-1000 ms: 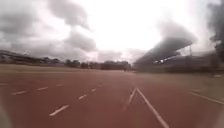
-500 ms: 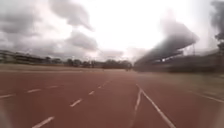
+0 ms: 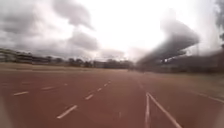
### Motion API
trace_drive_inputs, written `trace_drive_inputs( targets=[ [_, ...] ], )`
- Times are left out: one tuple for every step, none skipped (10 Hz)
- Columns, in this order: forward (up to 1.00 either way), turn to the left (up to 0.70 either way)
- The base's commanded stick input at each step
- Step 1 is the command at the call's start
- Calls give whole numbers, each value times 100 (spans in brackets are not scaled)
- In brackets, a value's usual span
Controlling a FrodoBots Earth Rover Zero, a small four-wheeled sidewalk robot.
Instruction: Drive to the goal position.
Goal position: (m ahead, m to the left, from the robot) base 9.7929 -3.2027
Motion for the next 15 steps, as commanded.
trace_drive_inputs(
  targets=[
    [85,-34],
    [85,-34],
    [85,-34],
    [85,-34],
    [85,-16],
    [85,0],
    [85,0],
    [85,0],
    [85,0],
    [85,0],
    [85,0],
    [85,0],
    [85,0],
    [85,0],
    [85,0]
  ],
)
